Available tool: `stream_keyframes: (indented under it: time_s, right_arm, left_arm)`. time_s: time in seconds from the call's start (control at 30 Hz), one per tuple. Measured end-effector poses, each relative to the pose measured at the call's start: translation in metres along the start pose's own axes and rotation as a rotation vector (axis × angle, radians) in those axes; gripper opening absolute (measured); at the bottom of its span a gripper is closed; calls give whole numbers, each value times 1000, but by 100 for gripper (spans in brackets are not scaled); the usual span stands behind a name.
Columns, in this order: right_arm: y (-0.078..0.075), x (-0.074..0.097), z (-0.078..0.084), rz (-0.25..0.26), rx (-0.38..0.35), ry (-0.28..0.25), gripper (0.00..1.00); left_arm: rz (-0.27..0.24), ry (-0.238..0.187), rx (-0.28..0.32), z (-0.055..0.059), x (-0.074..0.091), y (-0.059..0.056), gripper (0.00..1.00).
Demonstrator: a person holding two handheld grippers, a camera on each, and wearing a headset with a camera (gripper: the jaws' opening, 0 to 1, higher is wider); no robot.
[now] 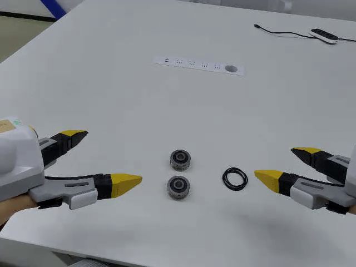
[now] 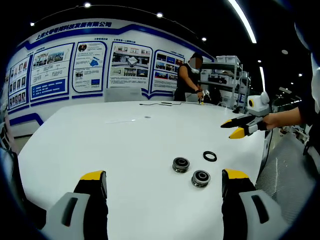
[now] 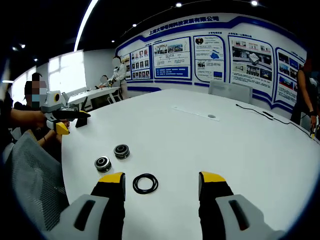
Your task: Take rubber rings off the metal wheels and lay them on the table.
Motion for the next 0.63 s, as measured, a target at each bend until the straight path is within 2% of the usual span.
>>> stream_keyframes:
  time_s: [0.63]
  right_arm:
    - [-9,6,10,32,-46,11,60]
  left_arm:
    - [40,4,-10,-6,-8,-9,97]
Point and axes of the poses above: the centre of the closed fingertips' face, and the gripper's own axes: x roughly backward along the fingers, y roughly to its left, z roughly out of its underside, the point moved 2 cm from there along x, roughly backward along the fingers, and after that the axes turned 6 degrees about z, right-handed, at the moved point
